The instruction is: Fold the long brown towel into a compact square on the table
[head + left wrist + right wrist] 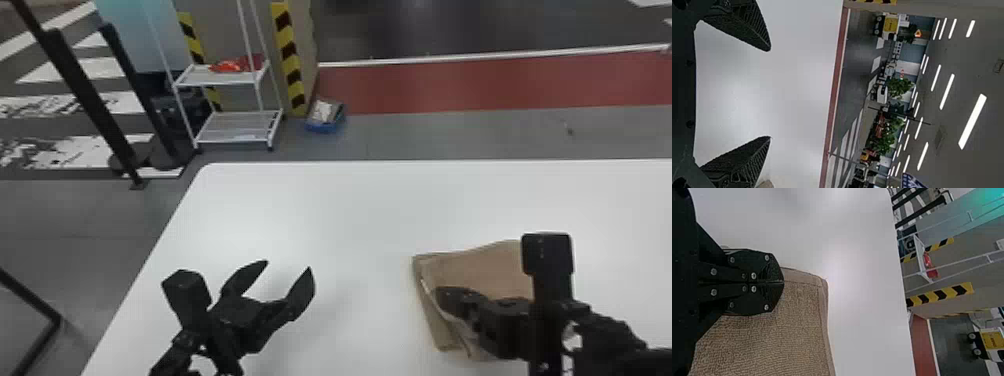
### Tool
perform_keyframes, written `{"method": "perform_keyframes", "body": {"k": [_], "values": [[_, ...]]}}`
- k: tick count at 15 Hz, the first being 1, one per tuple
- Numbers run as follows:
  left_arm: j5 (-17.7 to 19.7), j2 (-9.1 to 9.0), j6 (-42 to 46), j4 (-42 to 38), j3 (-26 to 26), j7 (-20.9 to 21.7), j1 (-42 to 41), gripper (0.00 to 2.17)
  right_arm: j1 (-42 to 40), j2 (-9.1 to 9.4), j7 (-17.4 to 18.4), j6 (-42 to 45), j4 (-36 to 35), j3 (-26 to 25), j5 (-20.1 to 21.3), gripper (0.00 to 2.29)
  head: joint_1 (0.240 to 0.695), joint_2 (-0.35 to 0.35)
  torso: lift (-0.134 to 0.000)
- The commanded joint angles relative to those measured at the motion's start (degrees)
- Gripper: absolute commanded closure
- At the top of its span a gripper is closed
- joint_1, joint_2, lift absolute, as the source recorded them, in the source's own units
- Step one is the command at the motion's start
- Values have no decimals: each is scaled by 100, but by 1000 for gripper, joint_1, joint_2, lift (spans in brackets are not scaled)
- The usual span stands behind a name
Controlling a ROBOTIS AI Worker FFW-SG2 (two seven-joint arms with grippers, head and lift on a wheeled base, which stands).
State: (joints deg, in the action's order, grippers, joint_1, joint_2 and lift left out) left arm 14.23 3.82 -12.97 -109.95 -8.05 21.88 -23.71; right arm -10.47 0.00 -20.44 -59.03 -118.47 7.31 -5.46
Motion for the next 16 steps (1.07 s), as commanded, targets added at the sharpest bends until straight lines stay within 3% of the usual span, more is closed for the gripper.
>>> {"method": "perform_keyframes", "body": {"k": [1,4,9,14,16], "values": [[1,5,0,35,-12,0,24,76,-140,5,-162,-87,-80,131,80,2013,695,200,-124],[1,5,0,88,5,0,68,76,-447,5,-461,89,-563,-151,-96,2010,695,232,-124],[18,5,70,150,5,-70,147,76,-1133,5,-979,-755,-1688,-1504,-861,2010,695,184,-124],[53,-30,967,352,128,-589,174,76,-1511,5,-1656,-1775,-2101,-2823,-834,2010,695,103,-124],[44,-30,1037,422,190,-615,209,76,-1230,-264,-1656,-2284,-1926,-2946,-685,2010,695,72,-124]]}}
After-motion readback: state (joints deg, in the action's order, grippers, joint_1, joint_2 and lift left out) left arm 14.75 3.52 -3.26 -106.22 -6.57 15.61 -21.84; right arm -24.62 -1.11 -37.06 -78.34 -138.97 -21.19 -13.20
